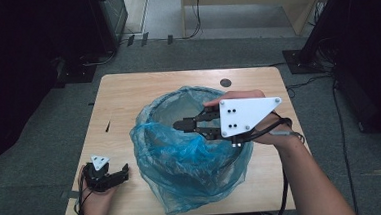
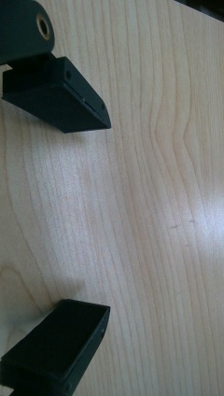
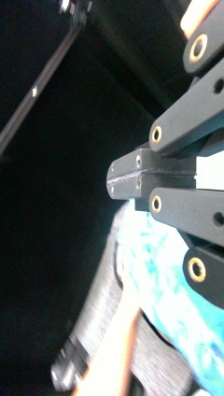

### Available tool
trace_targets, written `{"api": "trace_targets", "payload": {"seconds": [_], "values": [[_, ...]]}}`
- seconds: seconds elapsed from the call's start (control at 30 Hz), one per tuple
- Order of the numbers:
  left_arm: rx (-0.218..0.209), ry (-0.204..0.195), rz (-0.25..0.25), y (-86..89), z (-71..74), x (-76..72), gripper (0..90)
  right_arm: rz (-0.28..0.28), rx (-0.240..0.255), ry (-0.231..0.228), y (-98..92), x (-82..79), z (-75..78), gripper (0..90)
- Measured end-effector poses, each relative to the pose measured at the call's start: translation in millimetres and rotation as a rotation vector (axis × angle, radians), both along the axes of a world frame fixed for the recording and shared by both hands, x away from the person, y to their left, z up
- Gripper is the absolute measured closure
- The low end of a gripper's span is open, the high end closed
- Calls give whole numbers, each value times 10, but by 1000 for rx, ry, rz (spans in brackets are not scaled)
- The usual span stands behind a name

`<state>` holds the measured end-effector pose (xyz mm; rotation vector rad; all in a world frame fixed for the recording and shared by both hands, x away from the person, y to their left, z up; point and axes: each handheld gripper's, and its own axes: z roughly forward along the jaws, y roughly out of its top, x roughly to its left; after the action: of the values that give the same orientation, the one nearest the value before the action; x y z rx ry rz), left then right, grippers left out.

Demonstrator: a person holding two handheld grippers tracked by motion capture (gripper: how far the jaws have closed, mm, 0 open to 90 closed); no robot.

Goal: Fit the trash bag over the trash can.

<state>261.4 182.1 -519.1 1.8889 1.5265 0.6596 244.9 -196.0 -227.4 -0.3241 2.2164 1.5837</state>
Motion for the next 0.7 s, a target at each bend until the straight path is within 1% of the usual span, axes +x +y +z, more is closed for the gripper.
{"api": "trace_targets", "payload": {"seconds": [0.03, 0.07, 0.13, 0.2, 0.23, 0.27, 0.3, 0.33, 0.43, 0.47, 0.5, 0.53, 0.57, 0.6, 0.63, 0.67, 0.7], "values": [[0, 0, 0, 0, 0, 0, 99, 0, 0, 0, 0, 0, 0, 900], [1, 0, 0, 0, 0, 0, 99, 26, -37, 11, 7, 63, -5, 900], [1, 0, 0, 0, 0, 0, 99, 72, -85, 22, 19, 131, -16, 900], [0, 0, 0, 0, 0, 0, 99, 107, -150, 38, 45, 186, -41, 900], [1, 0, 0, 0, 0, 0, 99, 118, -182, 31, 68, 209, -55, 900], [1, 0, 0, 0, 0, 0, 99, 118, -182, 31, 68, 209, -55, 900], [0, 0, 0, 0, 0, 0, 99, 122, -214, 34, 94, 229, -71, 900], [0, 0, 0, 0, 0, 0, 99, 136, -279, 22, 148, 257, -111, 900], [0, -1, 0, 0, 0, 0, 99, 151, -366, 30, 237, 290, -195, 900], [0, 0, 0, 0, 1, 0, 99, 151, -366, 30, 237, 290, -195, 900], [0, 1, 0, 0, 1, 0, 99, 138, -435, 21, 305, 310, -269, 900], [0, 1, 0, 0, 1, 0, 99, 139, -470, 16, 338, 320, -312, 900], [0, 1, 0, 0, 1, 0, 99, 139, -470, 16, 338, 320, -312, 900], [0, 0, 0, 0, 0, 0, 99, 141, -530, 22, 400, 336, -398, 900], [0, 0, 0, 0, 0, 0, 99, 141, -530, 22, 400, 336, -398, 900], [0, 0, 0, 0, 0, 0, 99, 149, -585, 47, 457, 350, -486, 900], [0, 0, 0, 0, 0, 0, 99, 151, -609, 52, 487, 359, -527, 900]]}}
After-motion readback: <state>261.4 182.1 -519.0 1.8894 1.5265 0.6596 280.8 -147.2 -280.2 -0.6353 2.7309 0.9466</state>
